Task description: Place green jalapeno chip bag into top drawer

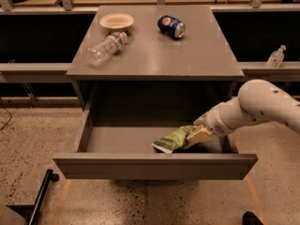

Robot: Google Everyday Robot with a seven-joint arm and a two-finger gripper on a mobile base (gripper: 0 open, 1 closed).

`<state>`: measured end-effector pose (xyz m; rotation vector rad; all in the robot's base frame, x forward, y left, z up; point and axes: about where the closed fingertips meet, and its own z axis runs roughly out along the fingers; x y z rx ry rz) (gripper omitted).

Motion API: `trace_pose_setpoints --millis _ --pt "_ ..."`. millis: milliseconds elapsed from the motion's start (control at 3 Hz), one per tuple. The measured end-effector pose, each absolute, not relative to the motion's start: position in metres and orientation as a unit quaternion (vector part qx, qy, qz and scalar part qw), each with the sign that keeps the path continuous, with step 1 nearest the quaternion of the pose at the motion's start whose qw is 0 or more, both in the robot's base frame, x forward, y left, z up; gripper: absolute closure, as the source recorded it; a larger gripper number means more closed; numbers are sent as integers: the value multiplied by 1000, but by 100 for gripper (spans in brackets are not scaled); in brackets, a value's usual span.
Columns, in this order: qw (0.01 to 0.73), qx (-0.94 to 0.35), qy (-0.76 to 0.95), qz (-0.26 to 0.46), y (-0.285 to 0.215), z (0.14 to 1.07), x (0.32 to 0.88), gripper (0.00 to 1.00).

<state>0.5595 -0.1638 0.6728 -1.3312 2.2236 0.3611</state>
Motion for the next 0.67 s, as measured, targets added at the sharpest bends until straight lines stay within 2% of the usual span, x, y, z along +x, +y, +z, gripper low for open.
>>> trace_pose_setpoints --millis 333,667 --pt "260 -492 820 134 -162 672 560 0" --pt "260 -492 820 134 -162 672 560 0"
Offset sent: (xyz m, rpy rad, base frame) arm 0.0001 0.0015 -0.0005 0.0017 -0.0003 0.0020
